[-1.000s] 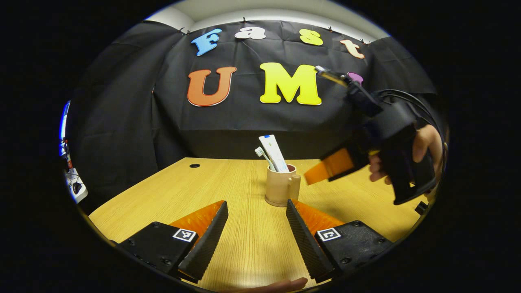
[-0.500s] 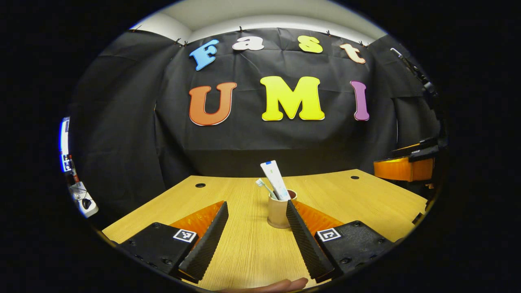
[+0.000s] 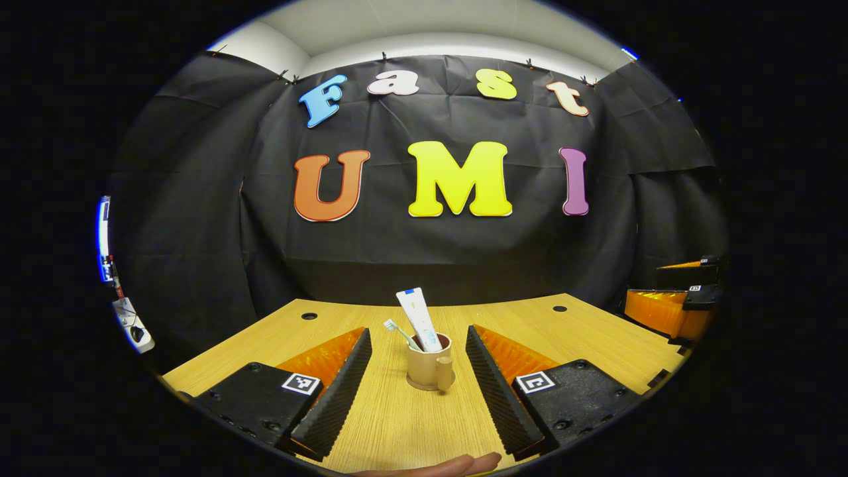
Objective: Put the toothbrush and toothpaste on the desktop into the cup, then pick up the cup and place it on the coaster on the desktop.
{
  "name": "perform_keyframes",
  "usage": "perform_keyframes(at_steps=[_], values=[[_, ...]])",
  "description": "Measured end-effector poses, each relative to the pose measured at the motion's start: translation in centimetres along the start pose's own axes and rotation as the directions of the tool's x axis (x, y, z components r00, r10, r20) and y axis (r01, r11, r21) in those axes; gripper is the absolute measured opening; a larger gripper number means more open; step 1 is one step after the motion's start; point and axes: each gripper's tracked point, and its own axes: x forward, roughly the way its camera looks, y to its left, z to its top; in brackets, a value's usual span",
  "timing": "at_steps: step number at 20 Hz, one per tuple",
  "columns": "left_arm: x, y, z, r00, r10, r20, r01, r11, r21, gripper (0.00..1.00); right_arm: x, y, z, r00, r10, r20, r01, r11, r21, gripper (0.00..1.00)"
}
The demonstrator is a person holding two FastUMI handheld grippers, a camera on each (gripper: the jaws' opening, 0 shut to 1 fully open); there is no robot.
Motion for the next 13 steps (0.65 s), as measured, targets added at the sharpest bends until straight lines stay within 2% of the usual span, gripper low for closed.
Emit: perform_keyframes(at_steps=[5, 6, 9, 12, 13], values=[[-1.1, 0.3, 1.0, 0.999, 0.017, 0.037, -0.017, 1.000, 0.006, 0.91, -1.5, -1.4, 0.3, 0.997, -0.047, 0.064, 0.046, 0.999, 0.009, 0.98], [-1.2, 0.3, 1.3, 0.999, 0.023, 0.046, -0.024, 1.000, 0.012, 0.92, -1.4, -1.7, 0.3, 0.995, -0.057, 0.078, 0.056, 0.998, 0.011, 0.94], [-1.2, 0.4, 1.9, 0.997, 0.032, 0.071, -0.033, 0.999, 0.016, 0.92, -2.0, -2.5, 0.2, 0.989, -0.084, 0.123, 0.083, 0.996, 0.010, 0.96], [-1.6, -0.1, 1.6, 0.998, 0.019, 0.062, -0.021, 1.000, 0.020, 0.91, -2.5, -2.9, -0.7, 0.985, -0.108, 0.134, 0.106, 0.994, 0.019, 0.98], [-1.8, 0.0, 1.4, 0.998, 0.025, 0.057, -0.027, 0.999, 0.027, 0.92, -2.7, -3.0, -1.0, 0.986, -0.111, 0.126, 0.109, 0.994, 0.028, 0.96]])
